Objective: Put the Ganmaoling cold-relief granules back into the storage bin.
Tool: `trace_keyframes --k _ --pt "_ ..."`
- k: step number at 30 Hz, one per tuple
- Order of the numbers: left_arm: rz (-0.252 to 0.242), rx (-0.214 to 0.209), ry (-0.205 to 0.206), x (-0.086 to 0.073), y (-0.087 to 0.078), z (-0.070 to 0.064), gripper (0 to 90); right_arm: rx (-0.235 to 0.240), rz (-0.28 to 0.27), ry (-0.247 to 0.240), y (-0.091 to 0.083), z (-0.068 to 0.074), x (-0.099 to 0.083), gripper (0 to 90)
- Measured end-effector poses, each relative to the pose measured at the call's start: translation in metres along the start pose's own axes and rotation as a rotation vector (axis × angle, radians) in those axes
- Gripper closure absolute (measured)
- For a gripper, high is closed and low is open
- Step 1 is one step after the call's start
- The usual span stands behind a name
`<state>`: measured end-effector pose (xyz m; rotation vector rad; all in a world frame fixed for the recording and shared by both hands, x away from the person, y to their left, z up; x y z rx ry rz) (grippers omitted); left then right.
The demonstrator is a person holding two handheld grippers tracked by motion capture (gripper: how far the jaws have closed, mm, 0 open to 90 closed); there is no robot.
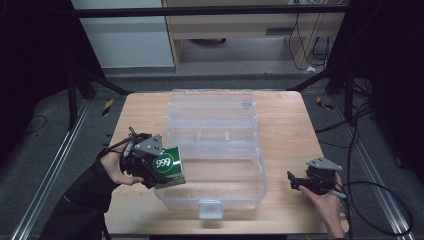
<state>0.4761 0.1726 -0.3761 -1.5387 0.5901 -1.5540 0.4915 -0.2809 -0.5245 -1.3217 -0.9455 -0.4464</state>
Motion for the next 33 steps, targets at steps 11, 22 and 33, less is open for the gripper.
trace_keyframes --k 11,22,33 --pt "0.006 -0.021 0.014 0.000 0.014 -0.001 14.8 0.002 0.000 0.000 0.000 0.000 0.000 2.5" --pt "0.016 -0.043 0.024 -0.002 0.028 -0.003 14.8 0.002 0.002 -0.005 0.001 0.001 0.000 2.5" --pt "0.024 -0.062 0.026 -0.008 0.040 -0.006 14.8 0.002 0.006 -0.006 0.001 0.001 -0.001 2.5"
Point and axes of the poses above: each handheld gripper's, and its own axes: y roughly forward along the jaws, x roughly out of its top, z roughly to its left, the point moved 6 cm from there along y, roughly forward along the jaws, and after that the axes turned 3 degrees about x, right-handed, at the moved point
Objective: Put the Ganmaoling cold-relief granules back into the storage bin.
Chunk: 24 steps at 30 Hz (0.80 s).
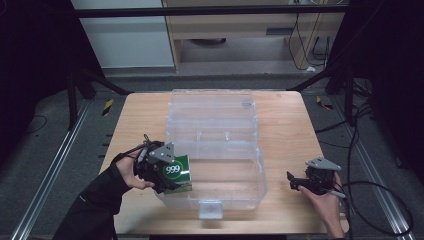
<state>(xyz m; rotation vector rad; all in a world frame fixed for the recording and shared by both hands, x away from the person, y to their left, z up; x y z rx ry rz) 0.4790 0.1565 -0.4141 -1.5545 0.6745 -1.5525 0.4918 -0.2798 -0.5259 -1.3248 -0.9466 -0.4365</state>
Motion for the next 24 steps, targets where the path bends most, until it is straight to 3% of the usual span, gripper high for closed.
trace_keyframes --k 24 --pt "0.032 -0.022 -0.022 -0.015 0.026 -0.002 14.7 0.003 0.005 -0.005 0.001 0.001 -0.001 2.4"
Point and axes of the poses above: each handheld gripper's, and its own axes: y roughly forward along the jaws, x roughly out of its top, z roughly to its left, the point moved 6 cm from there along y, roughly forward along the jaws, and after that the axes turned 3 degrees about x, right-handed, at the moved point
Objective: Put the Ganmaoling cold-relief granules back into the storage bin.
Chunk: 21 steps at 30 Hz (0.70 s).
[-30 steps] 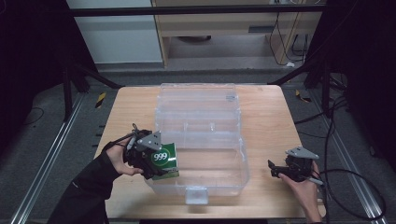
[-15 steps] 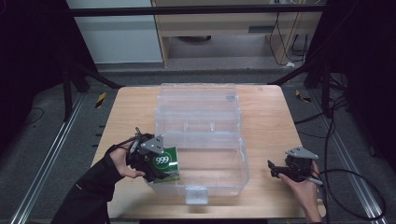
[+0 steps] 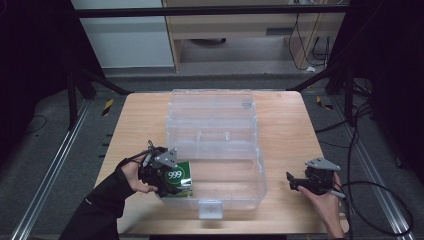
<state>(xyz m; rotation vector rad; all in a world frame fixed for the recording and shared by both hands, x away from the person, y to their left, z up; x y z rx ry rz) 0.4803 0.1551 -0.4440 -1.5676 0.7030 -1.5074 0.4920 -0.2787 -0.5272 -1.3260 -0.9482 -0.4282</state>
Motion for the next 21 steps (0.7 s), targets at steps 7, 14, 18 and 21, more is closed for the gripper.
trace_keyframes --k 7,14,18,21 --pt "0.013 -0.005 0.000 -0.003 0.006 -0.001 14.3 0.003 0.003 0.001 0.000 0.001 0.000 2.3" --pt "0.040 -0.007 -0.006 -0.009 0.013 -0.002 13.8 0.003 0.004 0.001 0.000 0.001 0.000 2.3" --pt "0.051 0.001 -0.009 -0.011 0.016 -0.001 13.2 0.003 0.006 -0.002 0.000 0.000 0.000 2.1" --pt "0.011 0.002 -0.024 -0.009 0.011 0.000 12.4 0.002 0.007 -0.004 0.000 0.000 -0.001 2.1"
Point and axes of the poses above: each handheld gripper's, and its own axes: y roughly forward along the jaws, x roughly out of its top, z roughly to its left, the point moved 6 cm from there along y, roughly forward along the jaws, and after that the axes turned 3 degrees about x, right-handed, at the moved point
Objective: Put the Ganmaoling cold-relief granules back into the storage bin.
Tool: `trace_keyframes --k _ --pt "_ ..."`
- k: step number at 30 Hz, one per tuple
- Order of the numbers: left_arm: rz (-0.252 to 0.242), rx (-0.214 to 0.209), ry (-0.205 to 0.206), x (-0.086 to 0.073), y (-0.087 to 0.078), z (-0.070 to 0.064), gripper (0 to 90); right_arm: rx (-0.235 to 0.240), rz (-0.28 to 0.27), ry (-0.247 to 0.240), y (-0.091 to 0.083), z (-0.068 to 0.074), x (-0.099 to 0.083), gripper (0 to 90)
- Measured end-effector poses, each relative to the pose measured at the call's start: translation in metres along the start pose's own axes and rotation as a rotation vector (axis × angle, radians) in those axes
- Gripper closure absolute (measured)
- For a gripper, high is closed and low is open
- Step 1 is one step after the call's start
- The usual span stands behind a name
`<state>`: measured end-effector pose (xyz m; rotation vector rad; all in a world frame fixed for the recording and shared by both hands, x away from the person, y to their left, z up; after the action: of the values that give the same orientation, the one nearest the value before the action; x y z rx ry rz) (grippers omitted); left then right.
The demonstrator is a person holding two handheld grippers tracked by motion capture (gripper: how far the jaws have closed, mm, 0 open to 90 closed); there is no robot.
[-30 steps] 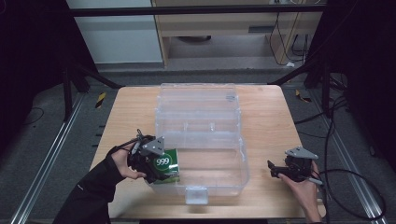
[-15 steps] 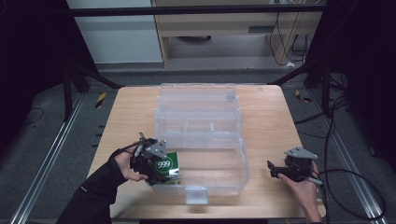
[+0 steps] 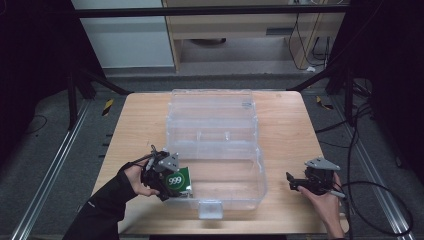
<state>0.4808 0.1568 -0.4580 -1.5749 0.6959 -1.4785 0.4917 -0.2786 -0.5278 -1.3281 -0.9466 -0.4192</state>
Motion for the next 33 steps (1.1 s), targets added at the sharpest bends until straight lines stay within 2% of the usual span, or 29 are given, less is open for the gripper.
trace_keyframes --k 2,7,10,14,16,17,18,21,22,23,26,27,28,30,32,33 --pt "-0.029 0.012 -0.003 0.004 -0.007 0.001 12.6 0.002 0.001 0.001 0.000 0.000 0.000 2.1" --pt "-0.048 0.040 0.004 0.008 -0.018 0.001 14.6 0.004 -0.002 0.003 0.000 0.001 0.000 2.0" --pt "-0.065 0.048 -0.006 0.009 -0.023 0.001 16.8 0.002 -0.001 0.004 0.000 0.001 0.000 2.0" --pt "-0.086 0.070 -0.035 0.006 -0.034 0.005 23.9 0.004 -0.001 0.013 -0.001 0.000 0.000 2.2" --pt "-0.105 0.089 -0.063 0.003 -0.042 0.007 25.1 0.006 -0.001 0.012 -0.001 0.000 0.000 2.6" --pt "-0.105 0.089 -0.063 0.003 -0.042 0.007 25.5 0.006 -0.001 0.012 -0.001 0.000 0.000 2.6" --pt "-0.119 0.099 -0.093 -0.001 -0.048 0.009 25.4 0.006 0.000 0.017 -0.002 0.000 0.000 2.9" --pt "-0.132 0.121 -0.112 -0.005 -0.053 0.010 25.2 0.008 -0.003 0.021 -0.002 0.000 0.000 3.0" --pt "-0.153 0.150 -0.146 -0.011 -0.060 0.012 25.2 0.007 -0.002 0.022 -0.002 0.000 0.000 3.0" --pt "-0.153 0.150 -0.146 -0.011 -0.060 0.012 25.2 0.007 -0.002 0.022 -0.002 0.000 0.000 3.0" --pt "-0.178 0.188 -0.199 -0.020 -0.067 0.015 25.2 0.005 -0.005 0.022 -0.002 -0.001 0.000 3.0" --pt "-0.181 0.202 -0.217 -0.025 -0.069 0.016 24.5 0.005 -0.003 0.025 -0.002 -0.001 0.000 3.0" --pt "-0.193 0.227 -0.259 -0.034 -0.071 0.019 23.8 0.005 -0.003 0.024 -0.002 -0.001 0.000 3.1" --pt "-0.206 0.246 -0.294 -0.042 -0.073 0.021 23.1 0.004 -0.005 0.019 -0.002 -0.001 0.000 3.0" --pt "-0.210 0.254 -0.305 -0.045 -0.074 0.021 23.1 0.003 -0.004 0.020 -0.002 -0.001 0.000 3.0" --pt "-0.222 0.273 -0.335 -0.052 -0.076 0.024 23.1 0.003 -0.005 0.022 -0.002 0.000 0.000 2.8"
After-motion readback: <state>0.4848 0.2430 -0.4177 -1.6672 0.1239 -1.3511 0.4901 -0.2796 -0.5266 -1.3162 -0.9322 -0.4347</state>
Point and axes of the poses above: each handheld gripper's, and its own axes: y roughly forward along the jaws, x roughly out of its top, z roughly to its left, the point moved 6 cm from there along y, roughly forward along the jaws, and after that the axes turned 3 degrees about x, right-handed, at the moved point
